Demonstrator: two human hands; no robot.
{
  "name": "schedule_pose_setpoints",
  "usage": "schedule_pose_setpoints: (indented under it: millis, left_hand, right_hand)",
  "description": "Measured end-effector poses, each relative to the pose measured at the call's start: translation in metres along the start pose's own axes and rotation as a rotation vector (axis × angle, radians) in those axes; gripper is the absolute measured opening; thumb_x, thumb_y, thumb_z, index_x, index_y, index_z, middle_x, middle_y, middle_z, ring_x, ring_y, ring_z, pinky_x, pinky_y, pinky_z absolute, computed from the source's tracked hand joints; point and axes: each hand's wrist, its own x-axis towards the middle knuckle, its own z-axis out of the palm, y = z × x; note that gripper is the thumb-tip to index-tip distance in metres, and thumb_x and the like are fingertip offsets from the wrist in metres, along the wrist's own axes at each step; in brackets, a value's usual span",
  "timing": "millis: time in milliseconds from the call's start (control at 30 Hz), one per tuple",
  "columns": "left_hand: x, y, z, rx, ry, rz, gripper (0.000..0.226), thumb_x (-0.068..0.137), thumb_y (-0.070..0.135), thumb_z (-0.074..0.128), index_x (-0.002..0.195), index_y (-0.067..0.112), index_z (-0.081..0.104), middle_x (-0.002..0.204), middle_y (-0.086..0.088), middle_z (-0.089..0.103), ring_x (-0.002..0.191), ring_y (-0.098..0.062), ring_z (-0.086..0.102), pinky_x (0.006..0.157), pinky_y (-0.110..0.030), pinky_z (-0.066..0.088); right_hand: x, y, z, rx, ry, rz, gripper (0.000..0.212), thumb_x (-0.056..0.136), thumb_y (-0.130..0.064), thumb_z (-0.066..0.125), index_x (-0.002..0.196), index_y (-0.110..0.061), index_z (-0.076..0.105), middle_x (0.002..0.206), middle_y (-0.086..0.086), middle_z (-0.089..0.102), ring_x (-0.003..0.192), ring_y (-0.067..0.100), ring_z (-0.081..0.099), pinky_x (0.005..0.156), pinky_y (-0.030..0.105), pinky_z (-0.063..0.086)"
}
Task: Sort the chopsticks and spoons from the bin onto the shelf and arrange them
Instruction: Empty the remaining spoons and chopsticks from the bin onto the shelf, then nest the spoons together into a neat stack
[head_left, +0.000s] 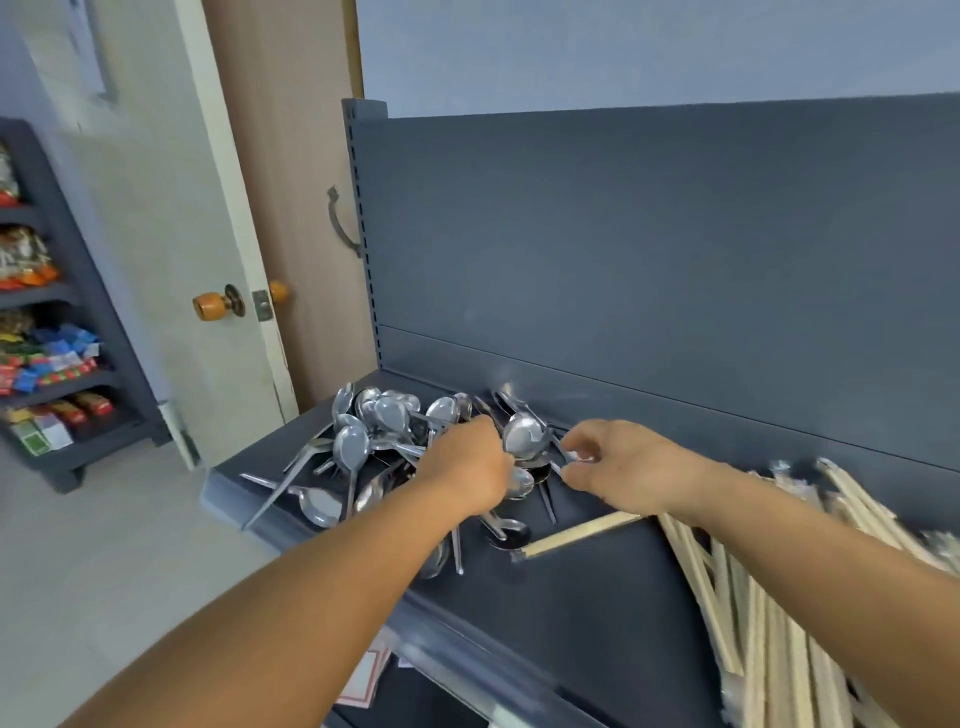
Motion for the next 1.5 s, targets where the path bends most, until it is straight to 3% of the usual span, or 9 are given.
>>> schedule_pose_setpoints:
  millis: [167,400,500,633,700,833,1067,1233,1500]
  left_hand:
    - [0.032,-0.027,-0.002,0.08,0.016,0.023,0.027,0.095,0.032,0.05,0.109,0.009,0.046,0.098,-0.005,0.054,0.087,-0.025,0.054,0.066,-0.032,0.038]
    - [0.049,-0.084,-0.025,-0.031,0.031,0.087,0.019,0.095,0.032,0.049,0.109,0.02,0.05,0.111,0.002,0.057,0.1,-0.016,0.054,0.087,-0.037,0.048]
    - [0.051,-0.112,-0.037,-0.082,0.081,0.081,0.031,0.094,0.032,0.052,0.123,0.021,0.05,0.124,0.005,0.052,0.113,-0.013,0.05,0.095,-0.033,0.044]
    - [0.057,-0.149,-0.046,-0.078,0.106,0.135,0.037,0.092,0.032,0.052,0.129,0.025,0.048,0.128,0.006,0.052,0.116,-0.011,0.045,0.089,-0.024,0.038]
    - [0.061,-0.168,-0.047,-0.057,0.066,0.165,0.045,0.091,0.039,0.053,0.134,0.029,0.045,0.135,0.007,0.049,0.124,-0.013,0.039,0.095,-0.026,0.035]
    - [0.072,-0.205,-0.044,0.122,-0.133,0.256,0.068,0.086,0.062,0.048,0.146,0.04,0.022,0.155,0.014,0.018,0.143,-0.015,0.012,0.115,-0.039,0.017]
    - [0.087,-0.249,-0.033,0.068,-0.351,0.458,0.094,0.075,0.067,0.059,0.148,0.044,0.005,0.153,0.019,-0.021,0.143,-0.016,-0.021,0.117,-0.051,0.003]
    - [0.092,-0.248,-0.022,-0.044,-0.368,0.521,0.087,0.081,0.057,0.06,0.15,0.038,0.011,0.154,0.015,-0.016,0.145,-0.02,-0.015,0.117,-0.044,0.003]
    - [0.103,-0.224,-0.023,-0.123,-0.375,0.554,0.067,0.088,0.05,0.057,0.145,0.027,0.029,0.154,0.007,0.006,0.142,-0.019,0.008,0.114,-0.037,0.014]
  right_hand:
    - [0.058,-0.009,0.018,0.045,-0.026,-0.004,0.04,0.093,-0.032,0.052,0.131,-0.021,0.05,0.131,-0.002,0.054,0.115,0.017,0.053,0.097,0.027,0.041]
    - [0.103,-0.029,0.03,0.099,-0.028,-0.019,0.025,0.093,-0.029,0.049,0.117,-0.031,0.055,0.107,-0.008,0.056,0.097,0.016,0.059,0.089,0.03,0.048]
    - [0.11,-0.045,0.039,0.079,-0.053,-0.043,0.033,0.092,-0.034,0.05,0.125,-0.035,0.05,0.12,-0.006,0.057,0.106,0.017,0.058,0.094,0.032,0.047]
    - [0.117,-0.073,0.052,0.037,-0.06,-0.068,0.044,0.095,-0.037,0.048,0.138,-0.033,0.039,0.139,-0.011,0.041,0.109,0.012,0.049,0.088,0.021,0.036]
    - [0.122,-0.087,0.061,0.02,-0.044,-0.07,0.049,0.094,-0.039,0.048,0.141,-0.034,0.034,0.146,-0.013,0.034,0.123,0.012,0.042,0.097,0.022,0.033]
    - [0.13,-0.116,0.087,-0.023,-0.042,-0.059,0.069,0.086,-0.044,0.057,0.146,-0.036,0.024,0.154,-0.012,0.022,0.141,0.012,0.018,0.114,0.029,0.019]
    - [0.128,-0.159,0.125,-0.214,-0.019,0.185,0.092,0.077,-0.054,0.06,0.148,-0.043,0.003,0.157,-0.013,-0.004,0.145,0.021,-0.014,0.117,0.048,-0.002]
    - [0.127,-0.16,0.149,-0.261,0.037,0.33,0.089,0.08,-0.058,0.056,0.147,-0.045,-0.001,0.158,-0.011,-0.009,0.145,0.023,-0.017,0.117,0.051,-0.002]
    - [0.131,-0.137,0.147,-0.23,0.137,0.343,0.074,0.088,-0.048,0.054,0.147,-0.044,0.009,0.158,-0.016,0.0,0.146,0.018,-0.01,0.117,0.048,0.004]
